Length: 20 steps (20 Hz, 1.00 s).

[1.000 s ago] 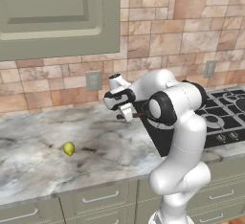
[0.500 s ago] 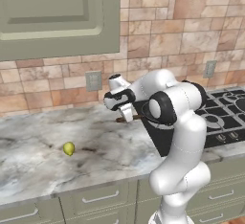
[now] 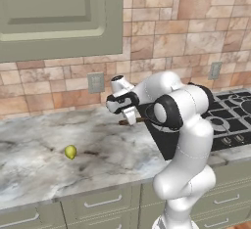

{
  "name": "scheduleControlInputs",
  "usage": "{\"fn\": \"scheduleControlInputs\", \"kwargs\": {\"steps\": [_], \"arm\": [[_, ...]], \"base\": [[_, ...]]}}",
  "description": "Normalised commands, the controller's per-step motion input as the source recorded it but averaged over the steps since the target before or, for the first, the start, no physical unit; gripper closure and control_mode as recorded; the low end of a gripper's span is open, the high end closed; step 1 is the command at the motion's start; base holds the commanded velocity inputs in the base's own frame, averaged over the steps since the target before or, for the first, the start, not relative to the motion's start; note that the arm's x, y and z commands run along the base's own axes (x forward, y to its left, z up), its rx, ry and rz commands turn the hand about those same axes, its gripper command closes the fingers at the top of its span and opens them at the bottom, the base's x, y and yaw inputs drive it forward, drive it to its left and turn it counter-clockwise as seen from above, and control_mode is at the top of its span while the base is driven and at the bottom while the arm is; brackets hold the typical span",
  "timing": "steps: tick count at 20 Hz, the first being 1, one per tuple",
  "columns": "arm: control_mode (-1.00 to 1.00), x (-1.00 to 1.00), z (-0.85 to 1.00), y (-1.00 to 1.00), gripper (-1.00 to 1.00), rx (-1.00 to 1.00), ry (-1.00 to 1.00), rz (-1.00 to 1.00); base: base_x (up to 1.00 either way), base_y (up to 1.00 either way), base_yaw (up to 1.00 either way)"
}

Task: Place both pans onto different burners. Then place the lemon and the steak on different pans.

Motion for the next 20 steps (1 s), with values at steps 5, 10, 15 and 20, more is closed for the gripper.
{"fn": "scheduleControlInputs", "kwargs": {"steps": [5,10,15,20], "arm": [[-1.00,-0.09,0.15,0.06,-1.00,0.04,0.03,0.22],[-1.00,-0.16,0.35,0.06,-1.00,0.09,0.01,0.23],[-1.00,-0.33,0.32,0.20,-1.00,0.11,0.00,0.21],[-1.00,-0.63,0.14,0.31,-1.00,0.12,-0.05,0.14]], "base": [[0.00,0.00,0.00],[0.00,0.00,0.00],[0.00,0.00,0.00],[0.00,0.00,0.00]]}}
